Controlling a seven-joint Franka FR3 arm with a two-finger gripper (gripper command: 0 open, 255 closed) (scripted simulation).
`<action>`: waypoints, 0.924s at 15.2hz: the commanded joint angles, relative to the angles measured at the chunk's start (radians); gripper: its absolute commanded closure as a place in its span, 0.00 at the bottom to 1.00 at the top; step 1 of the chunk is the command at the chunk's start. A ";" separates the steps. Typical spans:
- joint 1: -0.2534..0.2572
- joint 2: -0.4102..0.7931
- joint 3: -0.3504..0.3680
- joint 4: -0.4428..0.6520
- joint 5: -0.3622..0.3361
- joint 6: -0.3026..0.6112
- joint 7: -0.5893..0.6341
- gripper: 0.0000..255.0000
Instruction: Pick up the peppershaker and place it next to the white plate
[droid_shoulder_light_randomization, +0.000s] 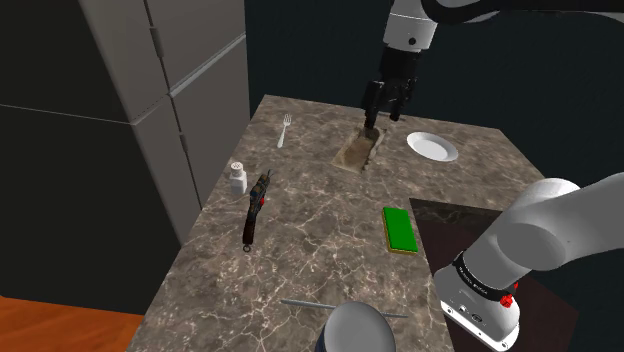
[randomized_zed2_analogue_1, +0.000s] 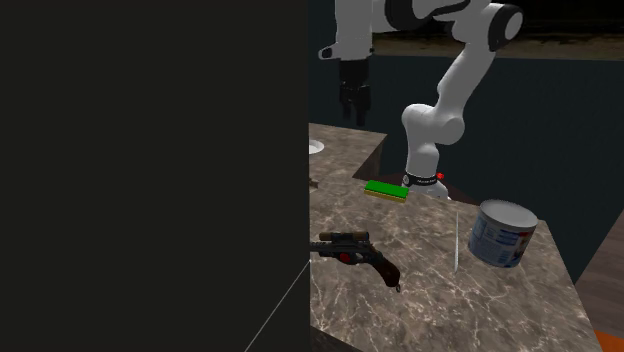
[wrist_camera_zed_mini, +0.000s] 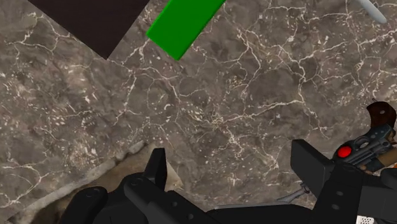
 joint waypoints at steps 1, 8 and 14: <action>0.006 0.058 0.033 0.025 0.006 0.041 0.032 0.00; 0.021 0.287 0.142 0.137 -0.019 0.172 0.150 0.00; 0.042 0.511 0.217 0.283 -0.100 0.248 0.268 0.00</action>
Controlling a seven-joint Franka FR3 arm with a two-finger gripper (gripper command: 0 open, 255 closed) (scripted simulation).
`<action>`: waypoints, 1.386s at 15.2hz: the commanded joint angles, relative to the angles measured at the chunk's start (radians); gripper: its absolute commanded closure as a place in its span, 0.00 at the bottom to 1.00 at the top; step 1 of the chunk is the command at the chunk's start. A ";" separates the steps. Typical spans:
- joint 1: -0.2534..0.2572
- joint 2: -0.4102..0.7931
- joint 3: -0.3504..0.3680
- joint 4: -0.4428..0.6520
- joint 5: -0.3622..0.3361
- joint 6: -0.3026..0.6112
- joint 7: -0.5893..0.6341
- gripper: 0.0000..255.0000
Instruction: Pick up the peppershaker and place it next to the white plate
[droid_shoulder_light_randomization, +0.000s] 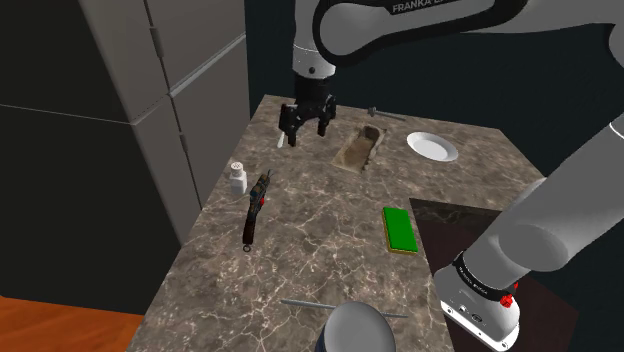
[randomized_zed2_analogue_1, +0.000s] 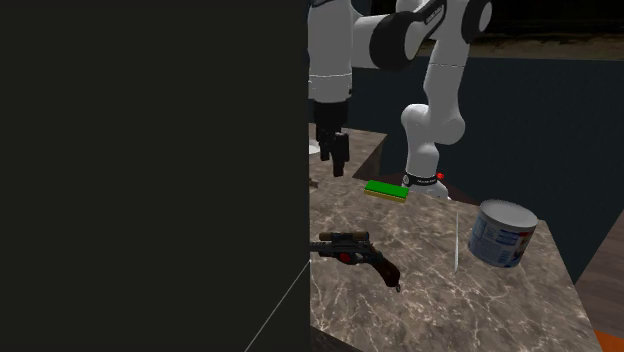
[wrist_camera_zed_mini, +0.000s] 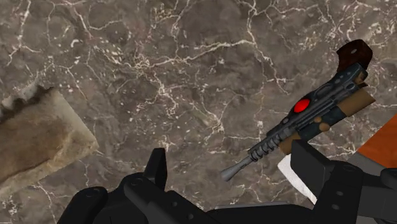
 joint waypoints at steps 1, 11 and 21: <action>0.013 0.075 0.023 0.050 -0.033 0.023 0.046 0.00; 0.142 0.491 0.046 0.432 -0.239 0.018 0.229 0.00; 0.198 0.642 0.024 0.524 -0.301 0.068 0.268 0.00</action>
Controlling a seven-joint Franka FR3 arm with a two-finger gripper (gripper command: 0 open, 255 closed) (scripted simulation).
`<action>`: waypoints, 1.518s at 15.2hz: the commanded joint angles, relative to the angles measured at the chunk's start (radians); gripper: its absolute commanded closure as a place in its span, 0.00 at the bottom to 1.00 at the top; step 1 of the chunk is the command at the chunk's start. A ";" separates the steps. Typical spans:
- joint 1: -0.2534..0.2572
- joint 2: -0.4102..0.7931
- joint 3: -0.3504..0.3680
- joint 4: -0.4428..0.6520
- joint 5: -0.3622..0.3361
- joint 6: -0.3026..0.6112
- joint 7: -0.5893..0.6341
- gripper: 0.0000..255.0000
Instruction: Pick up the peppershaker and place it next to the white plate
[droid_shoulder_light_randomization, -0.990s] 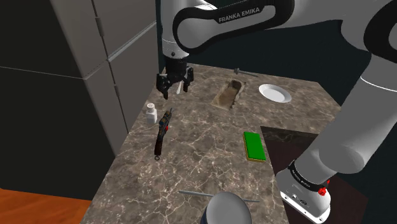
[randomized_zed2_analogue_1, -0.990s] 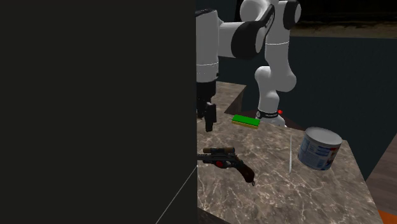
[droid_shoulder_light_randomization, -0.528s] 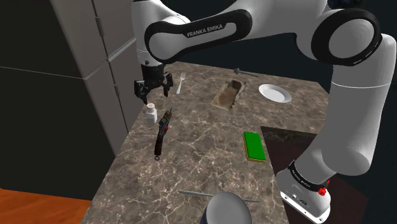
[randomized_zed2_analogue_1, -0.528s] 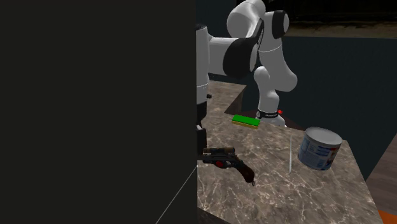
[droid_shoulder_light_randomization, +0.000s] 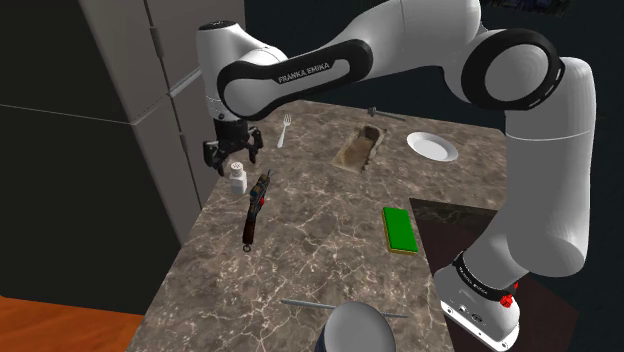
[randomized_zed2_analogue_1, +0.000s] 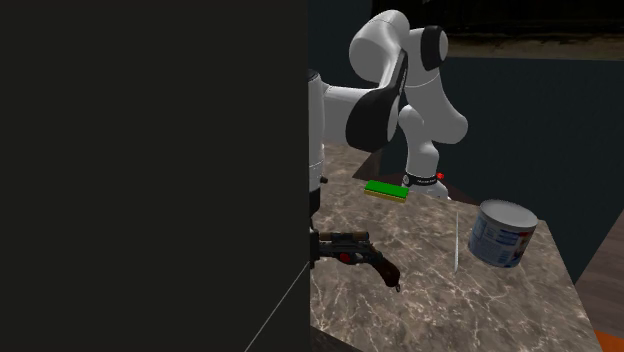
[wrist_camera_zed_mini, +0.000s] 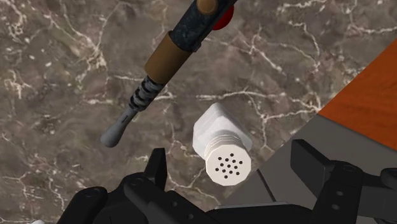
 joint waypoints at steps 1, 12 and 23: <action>-0.001 0.008 -0.002 -0.011 -0.004 0.019 0.001 0.00; -0.001 0.008 -0.002 -0.011 -0.004 0.019 0.001 1.00; -0.001 -0.009 0.002 0.017 0.005 -0.025 -0.005 1.00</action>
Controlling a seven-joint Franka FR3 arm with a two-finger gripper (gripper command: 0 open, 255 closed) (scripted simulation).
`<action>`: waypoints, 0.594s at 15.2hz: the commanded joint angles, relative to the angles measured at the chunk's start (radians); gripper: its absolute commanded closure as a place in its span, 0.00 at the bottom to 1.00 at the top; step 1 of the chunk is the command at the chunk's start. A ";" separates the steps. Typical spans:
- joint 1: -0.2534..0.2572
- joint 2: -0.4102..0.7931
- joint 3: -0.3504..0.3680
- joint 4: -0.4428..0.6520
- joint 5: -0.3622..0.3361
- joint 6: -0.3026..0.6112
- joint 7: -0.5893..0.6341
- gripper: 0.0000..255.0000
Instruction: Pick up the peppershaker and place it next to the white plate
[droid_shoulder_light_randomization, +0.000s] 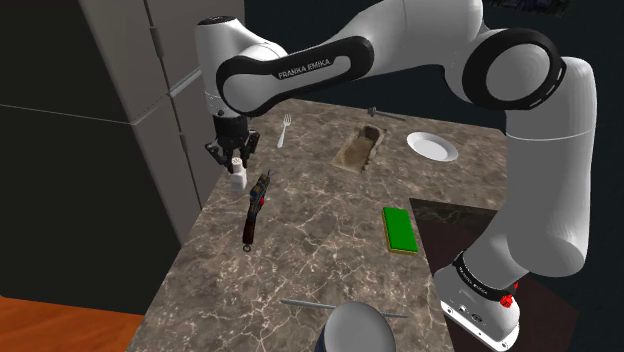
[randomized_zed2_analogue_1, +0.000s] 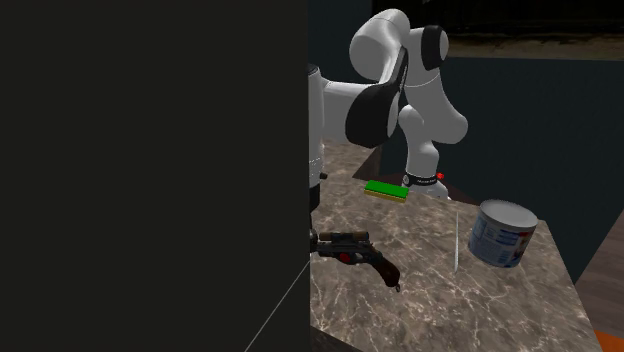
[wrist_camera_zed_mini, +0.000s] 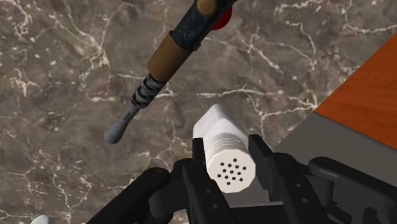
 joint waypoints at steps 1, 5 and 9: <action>-0.001 -0.009 0.002 0.011 0.004 -0.020 -0.003 1.00; 0.000 -0.023 0.006 0.045 0.011 -0.066 -0.008 1.00; 0.003 -0.032 0.009 0.085 0.017 -0.114 -0.013 1.00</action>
